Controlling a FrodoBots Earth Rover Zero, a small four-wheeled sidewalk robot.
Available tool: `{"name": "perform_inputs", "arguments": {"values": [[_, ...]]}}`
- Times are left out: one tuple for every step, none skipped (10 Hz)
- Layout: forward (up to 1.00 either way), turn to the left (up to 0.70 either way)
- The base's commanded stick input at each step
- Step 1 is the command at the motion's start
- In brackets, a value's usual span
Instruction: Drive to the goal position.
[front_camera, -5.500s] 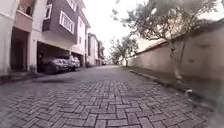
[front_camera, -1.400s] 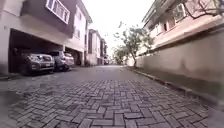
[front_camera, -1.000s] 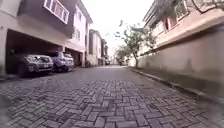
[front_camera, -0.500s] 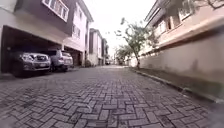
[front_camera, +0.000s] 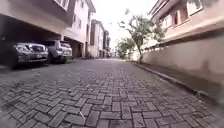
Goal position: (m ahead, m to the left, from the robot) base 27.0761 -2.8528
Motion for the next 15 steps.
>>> {"name": "perform_inputs", "arguments": {"values": [[0.69,-0.31],[0.69,-0.14],[0.69,-0.35],[0.69,-0.35],[0.69,-0.18],[0.69,0.03],[0.69,0.03],[0.69,0.03],[0.69,0.03],[0.69,0.03],[0.69,0.03],[0.69,0.03],[0.69,0.03],[0.69,0.03],[0.69,0.03]]}}
